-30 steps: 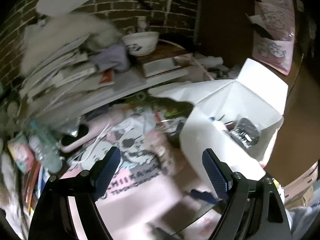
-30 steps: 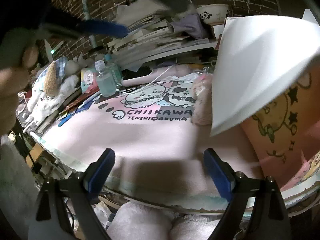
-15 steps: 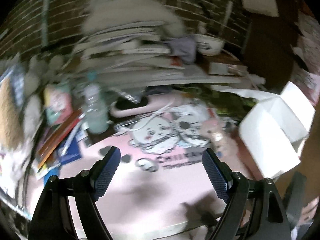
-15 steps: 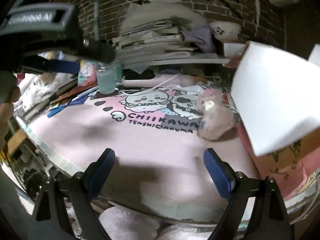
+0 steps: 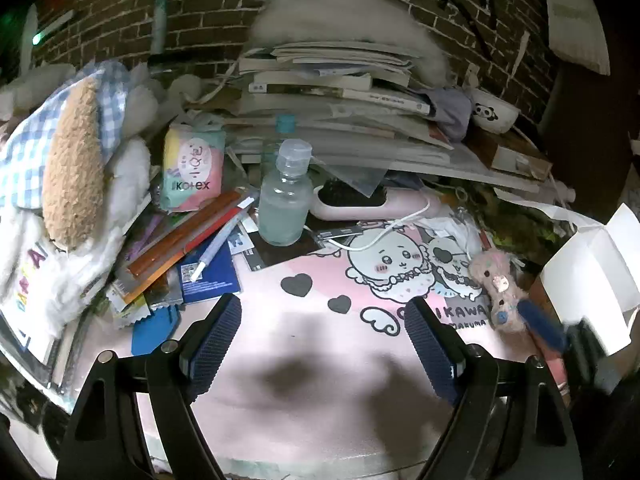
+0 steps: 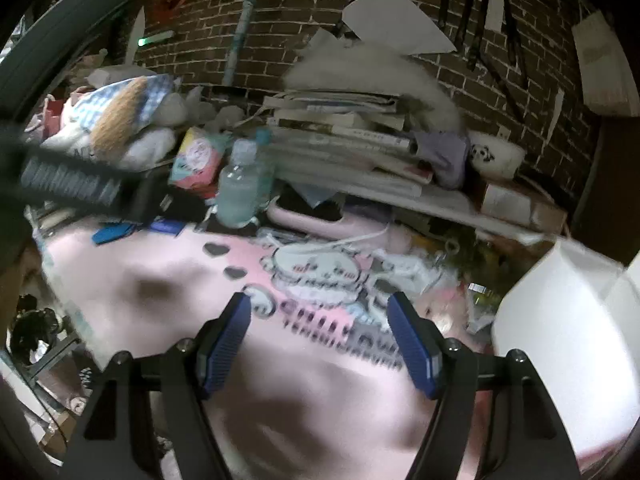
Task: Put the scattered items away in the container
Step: 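Move the right tool toward the pink plush keychain on the desk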
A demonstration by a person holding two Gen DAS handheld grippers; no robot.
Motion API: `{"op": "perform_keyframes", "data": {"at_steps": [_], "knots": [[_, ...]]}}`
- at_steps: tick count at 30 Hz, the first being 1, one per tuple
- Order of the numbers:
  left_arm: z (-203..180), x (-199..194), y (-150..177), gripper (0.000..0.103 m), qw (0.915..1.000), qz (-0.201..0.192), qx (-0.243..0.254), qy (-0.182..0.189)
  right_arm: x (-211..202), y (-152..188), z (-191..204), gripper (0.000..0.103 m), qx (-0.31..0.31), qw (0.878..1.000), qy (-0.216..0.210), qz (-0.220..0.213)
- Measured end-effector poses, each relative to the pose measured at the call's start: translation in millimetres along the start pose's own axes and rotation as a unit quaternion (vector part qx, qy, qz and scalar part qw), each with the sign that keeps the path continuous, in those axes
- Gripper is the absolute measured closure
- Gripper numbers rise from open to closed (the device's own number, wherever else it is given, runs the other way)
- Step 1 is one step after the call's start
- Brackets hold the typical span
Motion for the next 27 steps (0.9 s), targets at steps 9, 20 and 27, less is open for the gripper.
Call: {"op": "perform_keyframes", "data": {"at_steps": [9,20,27], "knots": [[1.4,11.1,5.6,0.022,0.9998,0.007,-0.006,0.017,27.6,0.4,-59.8,0.034,0.048,0.994,0.078,0.066],[-0.2,22.6,9.3,0.022,0.9993,0.011,-0.011,0.035,61.4,30.4,-84.6,0.034,0.117,0.980,0.092,0.131],[-0.9,31.6,12.4,0.022,0.9988,0.020,-0.012,0.044,71.2,34.1,-89.4,0.027,0.141,0.976,0.083,0.142]]}}
Point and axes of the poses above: each gripper's, at about its wrist camera, not at the fingertips, and x roughly the way its jaws point, z to its left, y to its underside, the point moved 8 cm from there along x, roughly the way its jaws point, and after that the axes turned 5 degrees about x, right-handed, at the moved point
